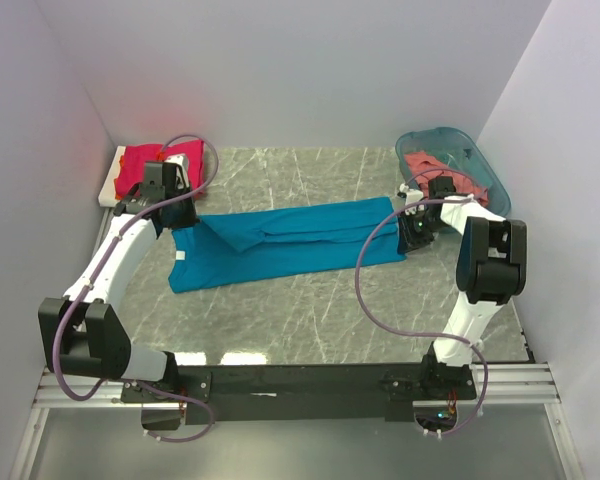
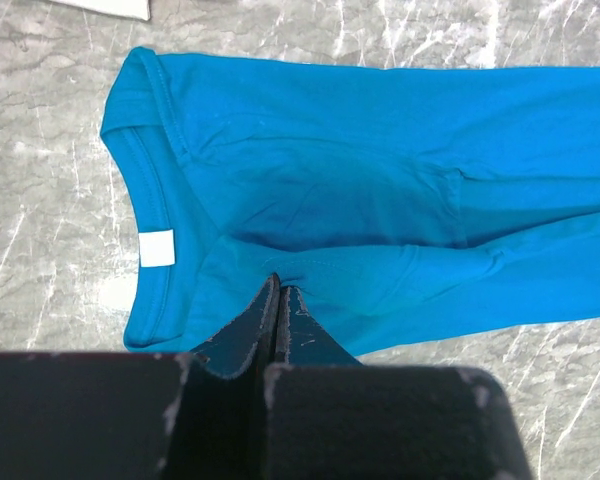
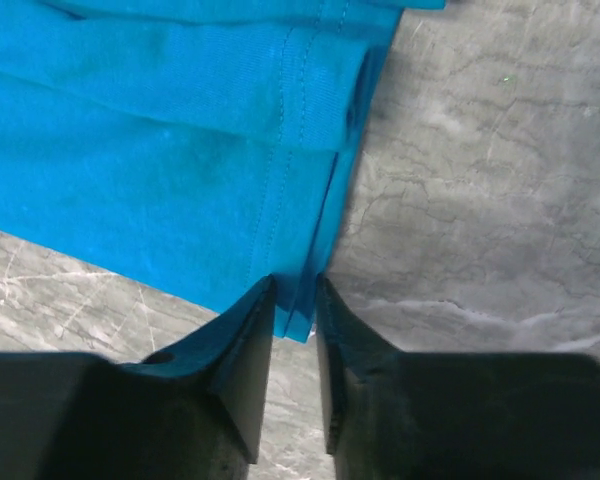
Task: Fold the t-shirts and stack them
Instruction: Fold the tshirt
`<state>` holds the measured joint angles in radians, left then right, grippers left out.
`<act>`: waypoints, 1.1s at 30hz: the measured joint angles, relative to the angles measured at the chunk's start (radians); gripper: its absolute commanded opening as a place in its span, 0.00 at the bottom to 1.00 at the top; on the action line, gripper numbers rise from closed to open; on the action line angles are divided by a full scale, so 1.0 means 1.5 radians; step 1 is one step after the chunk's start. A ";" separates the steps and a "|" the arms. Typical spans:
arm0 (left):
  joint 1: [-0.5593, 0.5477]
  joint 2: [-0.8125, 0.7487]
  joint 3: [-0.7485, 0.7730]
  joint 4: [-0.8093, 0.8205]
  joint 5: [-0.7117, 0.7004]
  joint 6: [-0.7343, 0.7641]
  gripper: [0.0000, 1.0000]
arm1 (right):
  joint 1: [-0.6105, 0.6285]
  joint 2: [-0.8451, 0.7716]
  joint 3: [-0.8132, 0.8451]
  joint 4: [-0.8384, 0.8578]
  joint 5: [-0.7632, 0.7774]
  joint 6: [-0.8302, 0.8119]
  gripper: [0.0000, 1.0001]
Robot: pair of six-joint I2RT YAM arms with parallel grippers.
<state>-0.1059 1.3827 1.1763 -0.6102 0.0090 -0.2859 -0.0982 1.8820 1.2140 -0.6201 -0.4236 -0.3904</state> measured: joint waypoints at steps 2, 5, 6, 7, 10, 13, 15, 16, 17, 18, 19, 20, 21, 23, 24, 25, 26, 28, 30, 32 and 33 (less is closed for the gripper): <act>0.000 0.001 0.000 0.000 0.002 0.000 0.00 | 0.000 0.002 0.002 0.000 0.001 0.000 0.20; 0.000 0.002 0.000 0.000 0.003 0.000 0.00 | 0.000 0.004 0.003 0.000 0.002 -0.001 0.10; 0.000 0.002 0.000 0.000 0.004 0.000 0.00 | 0.000 0.004 0.003 0.000 0.003 -0.001 0.07; 0.000 0.002 0.000 0.000 0.004 0.000 0.00 | 0.000 0.003 0.003 0.000 0.003 -0.001 0.01; 0.000 0.003 0.000 0.000 0.004 0.000 0.00 | 0.000 -0.002 0.001 0.002 0.008 -0.002 0.00; 0.000 0.005 0.000 0.000 0.004 0.000 0.00 | 0.000 -0.019 -0.014 0.007 0.012 -0.005 0.00; 0.000 0.006 0.000 0.000 0.004 0.000 0.01 | 0.000 -0.037 -0.031 0.010 0.014 -0.009 0.00; 0.000 0.006 0.000 0.000 0.004 0.000 0.00 | 0.000 -0.045 -0.038 0.011 0.015 -0.010 0.00; 0.000 0.006 0.000 0.000 0.004 0.000 0.00 | 0.000 -0.053 -0.046 0.011 0.016 -0.013 0.00; 0.000 0.006 0.000 0.000 0.004 0.000 0.00 | 0.000 -0.061 -0.052 0.012 0.016 -0.014 0.00; 0.000 0.006 0.000 0.000 0.004 0.000 0.01 | 0.000 -0.068 -0.060 0.014 0.017 -0.016 0.00; 0.000 0.006 0.000 0.000 0.004 0.000 0.00 | 0.000 -0.074 -0.068 0.016 0.019 -0.018 0.00; 0.000 0.006 0.000 0.000 0.004 0.000 0.00 | -0.001 -0.080 -0.077 0.019 0.021 -0.019 0.00; 0.000 0.006 0.000 0.000 0.004 0.000 0.00 | -0.001 -0.090 -0.092 0.020 0.025 -0.023 0.00; 0.000 0.006 0.000 0.000 0.004 0.000 0.00 | -0.001 -0.093 -0.097 0.019 0.026 -0.024 0.00; 0.000 0.006 0.000 0.000 0.004 0.000 0.00 | -0.001 -0.094 -0.100 0.020 0.026 -0.026 0.00; 0.000 0.006 0.000 0.000 0.004 0.000 0.00 | -0.002 -0.095 -0.103 0.021 0.026 -0.028 0.00; 0.000 0.006 0.000 0.000 0.005 0.000 0.00 | -0.004 -0.095 -0.104 0.020 0.025 -0.032 0.05; 0.000 0.006 0.000 0.000 0.008 0.000 0.00 | -0.006 -0.095 -0.104 0.019 0.024 -0.033 0.26; 0.001 0.006 0.000 0.000 0.010 0.000 0.01 | -0.009 -0.095 -0.104 0.019 0.025 -0.039 0.37; 0.001 0.006 0.000 0.000 0.011 0.000 0.01 | -0.010 -0.095 -0.104 0.019 0.025 -0.042 0.40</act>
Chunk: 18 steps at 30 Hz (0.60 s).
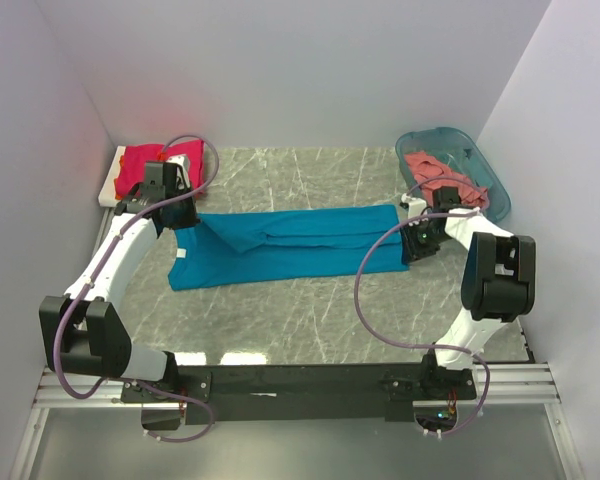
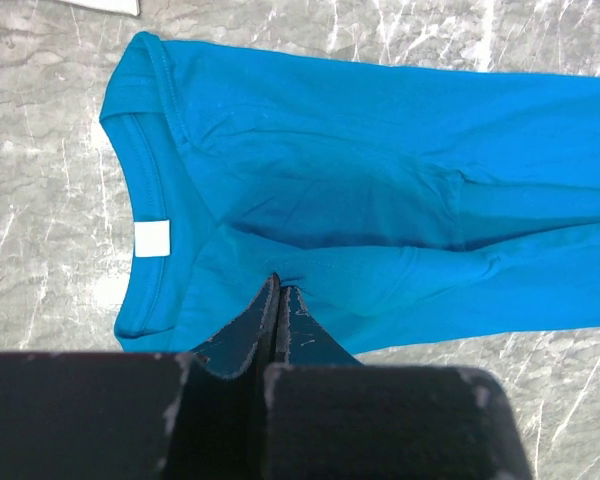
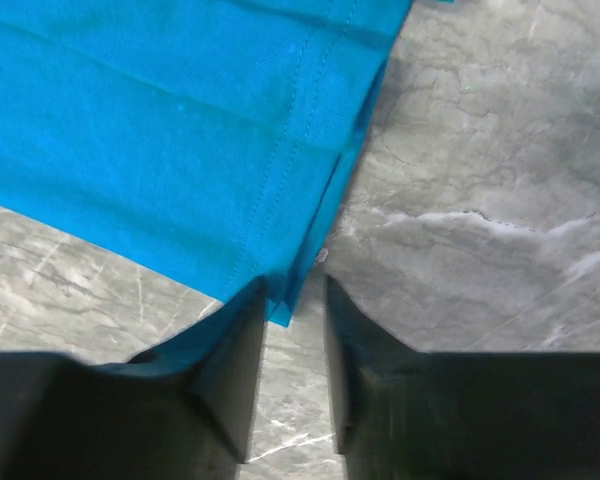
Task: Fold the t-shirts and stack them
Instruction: Fold the tshirt
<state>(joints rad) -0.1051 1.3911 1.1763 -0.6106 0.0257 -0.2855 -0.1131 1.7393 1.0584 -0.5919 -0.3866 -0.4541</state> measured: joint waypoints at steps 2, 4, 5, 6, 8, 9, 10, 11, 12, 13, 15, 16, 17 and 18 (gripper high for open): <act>0.000 0.000 0.000 0.000 0.002 0.000 0.01 | -0.002 0.000 0.003 -0.001 -0.005 -0.006 0.44; 0.000 0.000 0.000 0.000 0.003 0.000 0.01 | -0.002 0.000 0.015 -0.012 -0.014 -0.017 0.45; 0.000 0.000 0.000 0.000 0.003 0.000 0.00 | -0.002 0.000 0.022 -0.015 -0.018 -0.023 0.44; 0.000 0.000 0.000 0.000 0.003 0.000 0.01 | -0.001 0.000 0.034 -0.020 -0.020 -0.032 0.44; 0.000 0.000 0.000 0.000 0.003 0.000 0.00 | 0.004 0.000 0.059 -0.023 -0.025 -0.060 0.42; 0.000 0.000 0.000 0.000 0.003 0.000 0.00 | 0.007 0.000 0.070 -0.022 -0.027 -0.077 0.41; 0.000 0.000 0.000 0.000 0.003 0.000 0.01 | 0.011 -0.002 0.076 -0.019 -0.027 -0.099 0.40; 0.000 0.000 0.000 0.000 0.003 0.000 0.00 | 0.017 -0.005 0.078 -0.018 -0.027 -0.124 0.39; 0.000 0.000 0.000 0.000 0.003 0.000 0.00 | 0.026 -0.011 0.076 -0.018 -0.024 -0.150 0.39; 0.000 0.000 0.000 0.000 0.003 0.000 0.00 | 0.036 -0.019 0.069 -0.013 -0.015 -0.180 0.39; 0.000 0.000 0.000 0.000 0.003 0.000 0.01 | 0.055 -0.042 0.049 -0.005 -0.004 -0.235 0.39; 0.000 0.000 0.000 0.000 0.003 0.000 0.01 | 0.065 -0.055 0.036 0.002 0.005 -0.268 0.39; 0.000 0.000 0.000 0.000 0.003 0.000 0.00 | 0.076 -0.067 0.024 0.009 0.016 -0.299 0.39; 0.000 -0.001 0.000 0.000 0.003 0.000 0.00 | 0.087 -0.077 0.013 0.015 0.029 -0.329 0.39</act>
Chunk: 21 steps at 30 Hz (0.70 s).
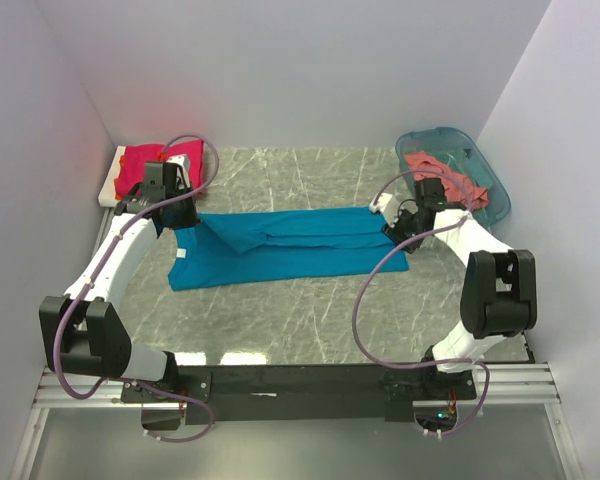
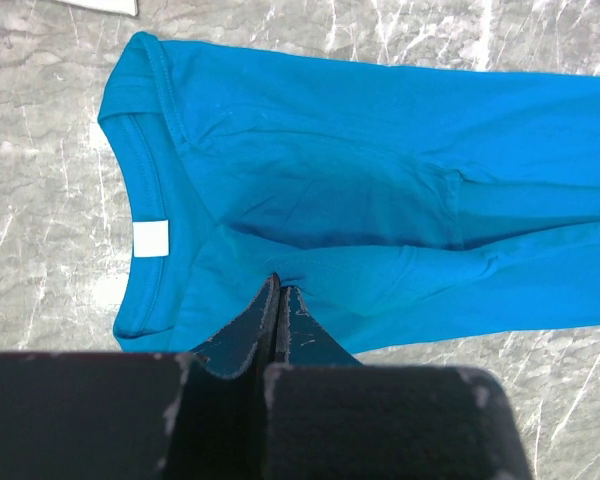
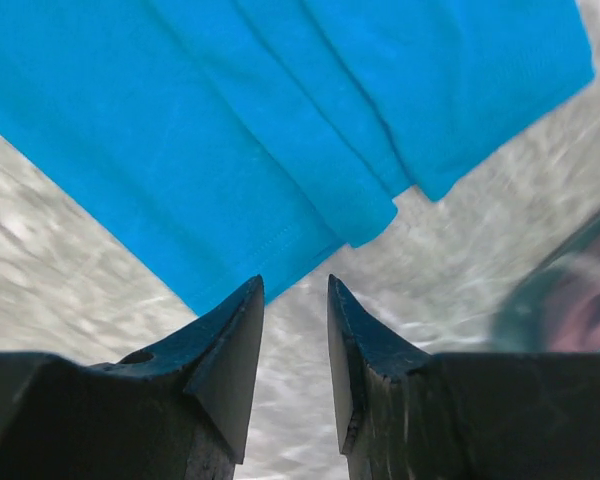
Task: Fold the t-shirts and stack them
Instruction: Fold the tshirt
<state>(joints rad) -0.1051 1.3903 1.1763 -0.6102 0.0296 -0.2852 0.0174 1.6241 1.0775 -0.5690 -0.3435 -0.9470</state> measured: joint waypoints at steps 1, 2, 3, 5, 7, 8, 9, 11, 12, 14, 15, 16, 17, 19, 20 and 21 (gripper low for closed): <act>0.000 0.000 0.000 0.000 0.000 0.000 0.01 | 0.011 -0.004 -0.008 0.005 0.014 -0.027 0.39; 0.000 0.000 0.000 0.000 0.000 0.000 0.01 | 0.020 -0.005 -0.013 0.012 0.028 -0.049 0.39; 0.000 0.000 0.000 0.000 0.000 0.000 0.01 | 0.026 -0.003 -0.014 0.019 0.042 -0.068 0.39; 0.000 0.000 0.000 0.000 0.000 0.000 0.00 | 0.032 0.003 -0.015 0.034 0.066 -0.095 0.40; 0.000 0.000 0.000 0.000 0.000 0.000 0.00 | 0.036 0.006 -0.015 0.046 0.085 -0.112 0.41; 0.000 0.000 0.000 0.000 0.000 0.000 0.00 | 0.038 0.009 -0.015 0.053 0.097 -0.120 0.42; 0.000 0.000 0.000 0.000 0.000 0.000 0.01 | 0.040 0.011 -0.015 0.058 0.103 -0.125 0.43; 0.000 0.000 0.000 0.000 0.000 0.000 0.00 | 0.048 0.019 -0.015 0.068 0.117 -0.135 0.44; 0.000 0.000 0.000 0.000 0.000 0.000 0.00 | 0.051 0.021 -0.015 0.071 0.122 -0.137 0.44; 0.000 0.000 0.000 0.000 0.000 0.001 0.01 | 0.063 0.034 -0.014 0.073 0.130 -0.142 0.45; 0.000 0.000 0.000 0.000 0.000 0.001 0.00 | 0.067 0.040 -0.014 0.073 0.134 -0.144 0.45; 0.000 0.000 0.000 0.000 0.000 0.001 0.00 | 0.071 0.046 -0.014 0.073 0.137 -0.146 0.45; 0.000 0.000 0.000 0.000 0.000 0.001 0.00 | 0.073 0.051 -0.014 0.073 0.139 -0.148 0.46; 0.000 0.000 0.000 0.000 0.000 0.001 0.00 | 0.078 0.057 -0.014 0.073 0.146 -0.149 0.46; 0.000 0.000 0.000 0.000 0.000 0.002 0.00 | 0.079 0.060 -0.013 0.073 0.149 -0.148 0.46; 0.000 0.000 0.000 0.000 0.000 0.001 0.01 | 0.080 0.065 -0.011 0.075 0.153 -0.149 0.46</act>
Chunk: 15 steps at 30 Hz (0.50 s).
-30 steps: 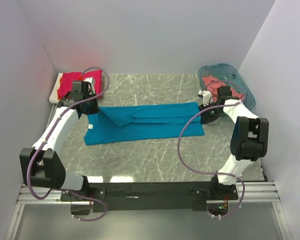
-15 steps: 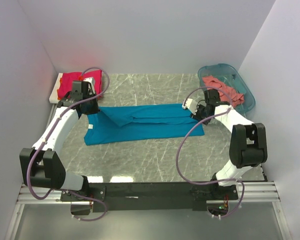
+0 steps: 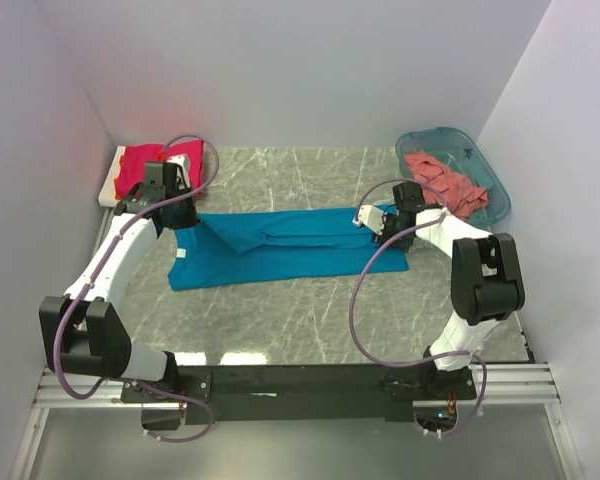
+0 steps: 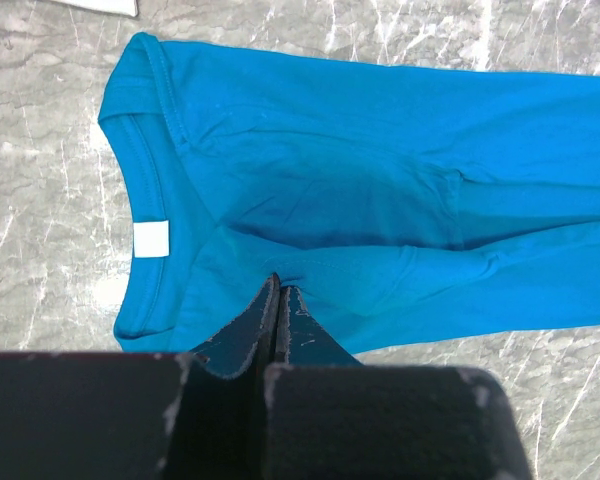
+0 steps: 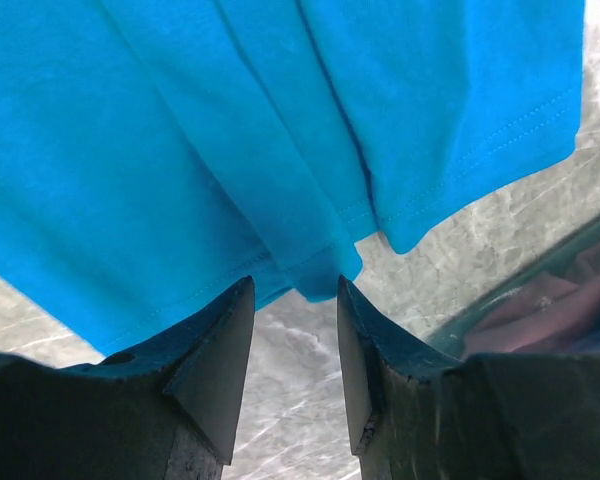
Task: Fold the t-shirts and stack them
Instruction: Fold the tshirt
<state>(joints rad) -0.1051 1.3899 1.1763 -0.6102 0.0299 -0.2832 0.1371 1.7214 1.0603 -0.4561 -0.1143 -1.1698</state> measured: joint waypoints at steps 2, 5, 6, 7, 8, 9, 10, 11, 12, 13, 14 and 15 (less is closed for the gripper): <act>0.000 0.000 0.000 0.000 0.000 0.000 0.00 | 0.000 0.008 0.001 0.005 0.007 0.000 0.46; 0.000 0.000 0.000 0.000 0.000 0.000 0.01 | 0.000 0.026 0.001 0.012 0.019 0.000 0.43; 0.000 0.000 0.000 0.000 0.000 0.000 0.01 | 0.000 0.031 0.003 0.013 0.021 0.000 0.40; 0.000 0.000 0.000 0.000 0.000 0.000 0.01 | 0.001 0.034 0.007 0.013 0.024 0.001 0.38; 0.000 0.000 0.000 0.000 0.000 0.000 0.00 | 0.001 0.036 0.011 0.013 0.024 0.000 0.35; 0.000 0.000 0.000 0.000 0.000 0.000 0.01 | 0.001 0.038 0.015 0.015 0.026 0.001 0.33; 0.000 0.000 0.000 0.000 0.000 0.000 0.00 | 0.001 0.039 0.019 0.015 0.027 0.001 0.27; 0.000 0.000 0.000 0.000 0.000 0.000 0.01 | 0.001 0.040 0.022 0.015 0.028 0.001 0.26; 0.000 0.000 0.000 0.000 0.000 0.000 0.00 | 0.001 0.040 0.023 0.017 0.029 0.003 0.24; 0.000 0.000 0.000 0.000 0.000 0.000 0.01 | 0.001 0.040 0.024 0.017 0.029 0.004 0.23; 0.000 0.000 0.000 0.000 0.000 0.000 0.00 | 0.001 0.040 0.024 0.017 0.029 0.004 0.22; 0.000 0.000 0.000 0.000 0.000 0.000 0.01 | 0.001 0.040 0.024 0.017 0.029 0.005 0.19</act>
<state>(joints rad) -0.1051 1.3903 1.1763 -0.6102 0.0299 -0.2829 0.1379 1.7821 1.0958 -0.4301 -0.0711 -1.1625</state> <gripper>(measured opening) 0.012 0.232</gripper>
